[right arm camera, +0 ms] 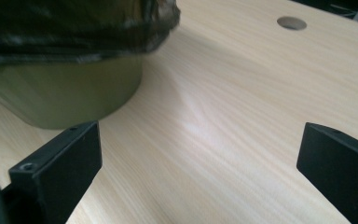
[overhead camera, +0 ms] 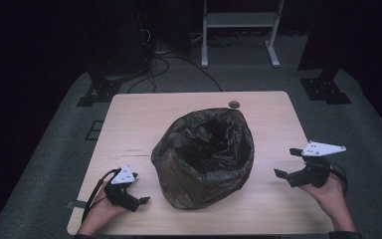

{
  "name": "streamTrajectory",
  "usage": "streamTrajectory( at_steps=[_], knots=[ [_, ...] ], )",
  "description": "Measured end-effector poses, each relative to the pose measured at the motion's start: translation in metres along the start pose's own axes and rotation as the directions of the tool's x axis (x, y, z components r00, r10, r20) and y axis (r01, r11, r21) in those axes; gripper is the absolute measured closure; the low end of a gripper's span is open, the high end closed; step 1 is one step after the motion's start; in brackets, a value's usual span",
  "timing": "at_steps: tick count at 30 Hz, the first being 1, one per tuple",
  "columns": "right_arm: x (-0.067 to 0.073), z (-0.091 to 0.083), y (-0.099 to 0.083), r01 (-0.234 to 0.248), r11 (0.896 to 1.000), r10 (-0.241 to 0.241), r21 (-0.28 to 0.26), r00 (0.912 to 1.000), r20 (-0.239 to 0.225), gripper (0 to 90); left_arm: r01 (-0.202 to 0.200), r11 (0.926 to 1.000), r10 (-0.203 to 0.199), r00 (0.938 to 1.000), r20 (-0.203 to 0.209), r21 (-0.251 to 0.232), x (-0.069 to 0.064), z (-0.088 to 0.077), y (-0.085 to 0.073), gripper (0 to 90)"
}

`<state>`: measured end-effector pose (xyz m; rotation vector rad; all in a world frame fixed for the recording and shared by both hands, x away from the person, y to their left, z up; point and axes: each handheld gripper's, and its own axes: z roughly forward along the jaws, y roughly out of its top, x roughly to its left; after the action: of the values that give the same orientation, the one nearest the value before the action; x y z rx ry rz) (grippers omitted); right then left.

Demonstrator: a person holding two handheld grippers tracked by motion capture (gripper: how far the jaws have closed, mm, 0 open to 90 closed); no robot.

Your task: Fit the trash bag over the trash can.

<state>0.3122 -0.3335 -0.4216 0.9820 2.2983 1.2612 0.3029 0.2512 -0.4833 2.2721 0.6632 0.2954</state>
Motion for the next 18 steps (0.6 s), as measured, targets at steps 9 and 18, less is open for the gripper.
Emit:
streamTrajectory(
  at_steps=[9, 18],
  knots=[
    [-0.006, 0.016, -0.044, -0.037, 0.998, 0.037, 0.055, 0.9993, 0.008, 0.0, 0.0, 1.0, 0.0, 1.0, 0.0, 0.0, 0.0, 0.0, 0.0, 0.0],
    [-0.004, 0.027, -0.061, -0.013, 0.985, 0.01, 0.17, 0.9997, 0.022, 0.0, 0.001, 1.0, -0.001, 1.0, 0.0, 0.0, 0.0, 0.0, 0.0, 0.0]
  ],
)
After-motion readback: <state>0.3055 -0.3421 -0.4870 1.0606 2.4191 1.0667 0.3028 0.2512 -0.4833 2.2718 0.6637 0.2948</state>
